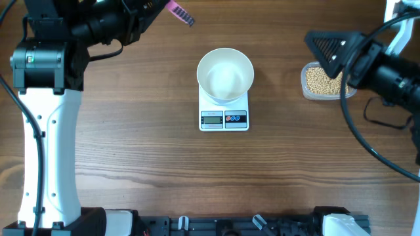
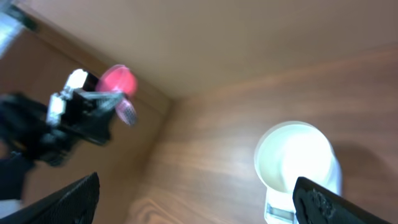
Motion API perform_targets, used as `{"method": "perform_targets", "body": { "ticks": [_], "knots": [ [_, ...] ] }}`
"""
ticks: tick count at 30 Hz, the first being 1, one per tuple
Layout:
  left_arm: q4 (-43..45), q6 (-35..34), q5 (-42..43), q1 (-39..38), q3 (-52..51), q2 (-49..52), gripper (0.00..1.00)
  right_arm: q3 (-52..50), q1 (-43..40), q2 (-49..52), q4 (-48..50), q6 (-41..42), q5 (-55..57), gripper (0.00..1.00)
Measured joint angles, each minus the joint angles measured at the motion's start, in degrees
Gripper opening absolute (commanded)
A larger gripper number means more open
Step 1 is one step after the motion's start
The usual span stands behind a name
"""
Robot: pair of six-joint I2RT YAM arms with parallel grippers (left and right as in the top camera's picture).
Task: Scoop item into bowl and weigh 150g on scale
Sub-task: 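Bring the right gripper up to the scoop held by the left gripper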
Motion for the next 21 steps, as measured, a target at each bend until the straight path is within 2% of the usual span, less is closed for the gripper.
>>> {"method": "perform_targets", "body": {
  "ticks": [3,10,16,21],
  "knots": [
    [0.28,-2.58,-0.24,-1.79,0.00,0.00,0.04,-0.04,0.00,0.83,-6.03,-2.64,1.51,1.00],
    [0.87,-4.28,-2.36,-9.27,0.00,0.00,0.04,-0.55,-0.02,6.10,-15.52,-1.95,-0.09,1.00],
    [0.98,-6.38,-3.30,-10.32,0.00,0.00,0.04,-0.87,0.04,11.26,-14.38,-4.33,-13.94,1.00],
    [1.97,-8.57,-2.12,-10.34,0.00,0.00,0.04,-1.01,0.04,12.22,-6.25,-2.40,-22.86,0.99]
  ]
}}
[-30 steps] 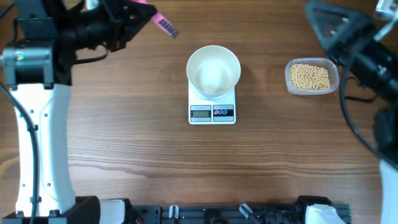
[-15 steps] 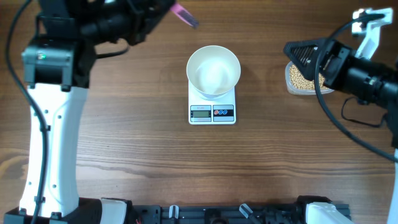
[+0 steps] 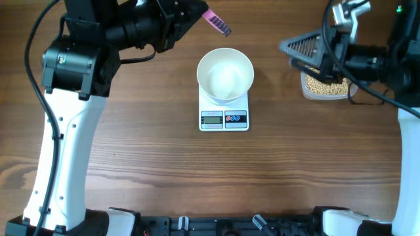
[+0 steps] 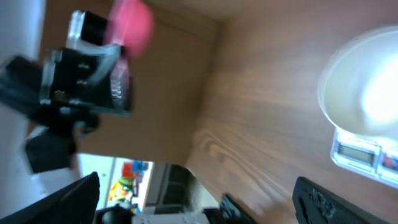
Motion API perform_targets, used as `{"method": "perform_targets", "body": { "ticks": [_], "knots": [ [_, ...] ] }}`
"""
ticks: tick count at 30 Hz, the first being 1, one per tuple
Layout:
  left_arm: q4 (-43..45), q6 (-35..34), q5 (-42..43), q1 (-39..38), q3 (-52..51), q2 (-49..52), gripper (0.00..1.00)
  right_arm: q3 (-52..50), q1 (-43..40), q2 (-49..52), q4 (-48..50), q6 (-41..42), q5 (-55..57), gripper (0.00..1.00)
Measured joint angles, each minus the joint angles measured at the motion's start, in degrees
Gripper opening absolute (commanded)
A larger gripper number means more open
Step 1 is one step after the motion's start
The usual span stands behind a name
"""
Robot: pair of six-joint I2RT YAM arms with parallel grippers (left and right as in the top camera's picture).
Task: Scoop item into bowl and weigh 150g on scale
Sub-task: 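Bring the right gripper up to the scoop held by the left gripper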
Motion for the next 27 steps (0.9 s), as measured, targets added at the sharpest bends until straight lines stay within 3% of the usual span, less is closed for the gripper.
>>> {"method": "perform_targets", "body": {
  "ticks": [3,10,14,22,27],
  "knots": [
    [0.50,-0.87,0.94,0.00,0.00,0.02,0.04,-0.04,0.00,0.00,7.28,4.74,-2.34,0.89],
    [3.50,-5.33,1.81,0.00,0.00,0.02,0.04,-0.07,0.50,0.00,18.40,19.15,-2.58,0.83],
    [6.58,-8.02,2.16,0.00,0.00,0.04,0.04,-0.09,3.87,0.00,24.83,26.93,-1.31,0.82],
    [11.47,-13.20,2.25,-0.02,0.00,0.04,0.04,-0.13,13.51,0.33,34.91,43.76,6.82,0.71],
    [11.65,-13.88,2.29,-0.11,0.00,0.04,0.04,-0.15,15.67,2.56,42.91,50.97,7.85,0.56]
  ]
}}
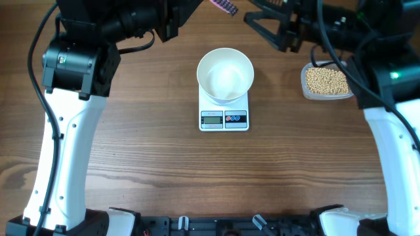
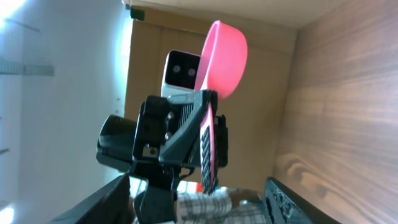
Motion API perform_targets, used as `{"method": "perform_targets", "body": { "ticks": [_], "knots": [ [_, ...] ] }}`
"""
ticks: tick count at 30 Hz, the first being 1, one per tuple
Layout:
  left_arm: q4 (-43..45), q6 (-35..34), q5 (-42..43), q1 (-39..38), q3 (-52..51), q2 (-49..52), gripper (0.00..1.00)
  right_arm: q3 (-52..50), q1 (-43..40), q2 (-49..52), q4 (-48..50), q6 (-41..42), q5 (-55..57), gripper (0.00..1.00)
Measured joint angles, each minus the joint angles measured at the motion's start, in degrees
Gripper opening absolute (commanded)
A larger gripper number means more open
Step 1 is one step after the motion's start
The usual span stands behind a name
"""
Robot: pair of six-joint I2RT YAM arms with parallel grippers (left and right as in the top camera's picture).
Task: Scoop item into bowl and weigh 150g on scale
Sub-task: 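Bring the right gripper up to the scoop held by the left gripper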
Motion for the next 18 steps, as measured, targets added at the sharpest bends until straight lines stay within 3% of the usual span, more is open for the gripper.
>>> {"method": "perform_targets", "body": {
  "ticks": [14,18],
  "knots": [
    [0.33,-0.50,-0.09,-1.40,0.00,0.13,0.04,-0.02,2.97,5.92,8.81,10.27,-1.14,0.46],
    [1.77,-0.66,-0.13,-1.36,0.00,0.15,0.04,-0.02,2.97,5.92,9.11,12.70,-2.32,0.38]
  ]
}}
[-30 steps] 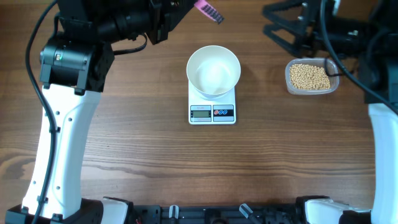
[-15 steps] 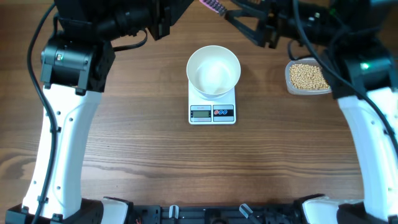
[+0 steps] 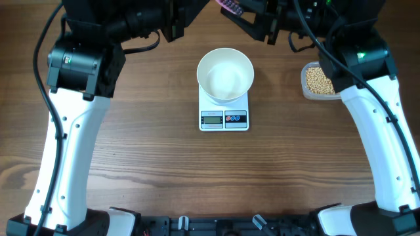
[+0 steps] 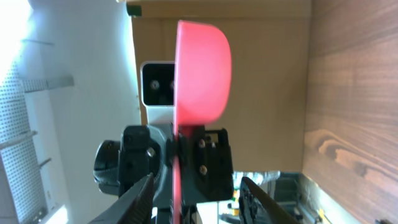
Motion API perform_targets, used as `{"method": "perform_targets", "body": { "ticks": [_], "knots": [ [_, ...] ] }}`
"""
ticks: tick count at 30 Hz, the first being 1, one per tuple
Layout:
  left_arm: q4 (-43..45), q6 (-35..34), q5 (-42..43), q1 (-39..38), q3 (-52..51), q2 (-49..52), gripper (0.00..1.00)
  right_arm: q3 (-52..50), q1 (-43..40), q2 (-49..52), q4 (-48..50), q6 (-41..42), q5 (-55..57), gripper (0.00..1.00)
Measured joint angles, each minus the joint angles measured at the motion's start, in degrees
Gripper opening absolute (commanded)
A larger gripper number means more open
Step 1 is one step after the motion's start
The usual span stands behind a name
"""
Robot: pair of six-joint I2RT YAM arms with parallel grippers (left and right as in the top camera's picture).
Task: Scoop item into bowl and weigh 150g on scale
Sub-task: 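Bring the right gripper up to the scoop held by the left gripper, then grasp the scoop handle with the right gripper and release the left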
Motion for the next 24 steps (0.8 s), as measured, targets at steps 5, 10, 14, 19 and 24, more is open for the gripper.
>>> {"method": "perform_targets", "body": {
  "ticks": [5,10,14,19,24],
  "knots": [
    [0.55,0.00,-0.63,0.35,0.00,0.02,0.04,0.00,0.00,0.00,0.04,1.51,-1.97,0.35],
    [0.68,0.04,-1.70,0.46,0.00,0.02,0.04,0.00,0.00,0.00,0.02,2.69,-2.47,0.34],
    [0.72,0.02,-2.16,0.46,0.00,0.02,0.04,0.00,0.00,0.00,1.14,3.34,-2.47,0.33],
    [0.70,0.02,-2.60,0.46,0.00,0.02,0.04,0.00,0.00,0.00,2.21,4.22,-2.43,0.31],
    [0.72,0.02,-2.64,0.46,0.00,0.02,0.04,0.00,0.00,0.00,2.45,4.87,-2.40,0.29]
  ]
}}
